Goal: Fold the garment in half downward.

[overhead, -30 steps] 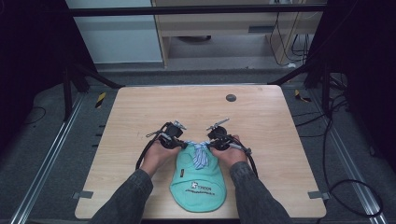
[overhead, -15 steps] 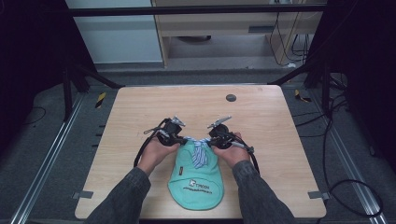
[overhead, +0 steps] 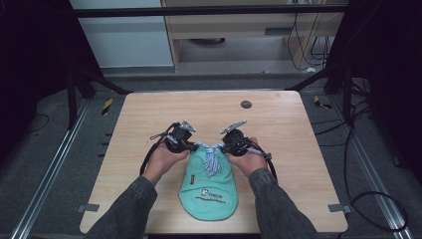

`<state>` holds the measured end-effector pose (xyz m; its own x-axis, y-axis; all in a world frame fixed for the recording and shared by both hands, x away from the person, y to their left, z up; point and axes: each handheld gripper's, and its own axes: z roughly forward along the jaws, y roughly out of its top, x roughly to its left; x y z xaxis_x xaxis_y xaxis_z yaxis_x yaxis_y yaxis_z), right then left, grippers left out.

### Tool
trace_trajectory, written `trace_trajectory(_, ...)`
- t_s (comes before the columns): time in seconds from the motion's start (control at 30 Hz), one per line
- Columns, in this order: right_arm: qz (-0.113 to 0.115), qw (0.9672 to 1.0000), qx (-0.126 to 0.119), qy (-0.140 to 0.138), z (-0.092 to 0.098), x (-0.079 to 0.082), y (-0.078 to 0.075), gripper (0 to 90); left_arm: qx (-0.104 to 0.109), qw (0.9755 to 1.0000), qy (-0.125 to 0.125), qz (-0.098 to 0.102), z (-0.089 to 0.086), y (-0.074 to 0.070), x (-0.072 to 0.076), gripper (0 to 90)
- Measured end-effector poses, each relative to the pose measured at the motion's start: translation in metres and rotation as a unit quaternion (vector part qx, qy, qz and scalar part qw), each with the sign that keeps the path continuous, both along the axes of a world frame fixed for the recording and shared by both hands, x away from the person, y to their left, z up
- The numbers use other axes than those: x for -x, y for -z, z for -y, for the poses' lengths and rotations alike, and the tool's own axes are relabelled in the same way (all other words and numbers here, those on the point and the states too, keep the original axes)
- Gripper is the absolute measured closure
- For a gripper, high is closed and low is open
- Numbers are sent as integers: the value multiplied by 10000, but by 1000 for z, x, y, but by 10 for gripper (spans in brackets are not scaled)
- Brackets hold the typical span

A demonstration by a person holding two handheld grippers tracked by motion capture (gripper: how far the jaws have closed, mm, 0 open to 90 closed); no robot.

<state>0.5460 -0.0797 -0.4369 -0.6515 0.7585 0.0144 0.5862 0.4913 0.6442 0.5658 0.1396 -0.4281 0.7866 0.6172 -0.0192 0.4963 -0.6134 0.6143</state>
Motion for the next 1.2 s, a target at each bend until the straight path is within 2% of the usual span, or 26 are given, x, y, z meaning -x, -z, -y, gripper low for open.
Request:
trace_trajectory(0.7,488,9987,83,-143,1,-5,-31,826,110,9994,57,313,-3,-30,-7,854)
trace_trajectory(1.2,648,9977,109,-155,3,-9,-43,826,101,9989,95,454,0,-43,-10,854)
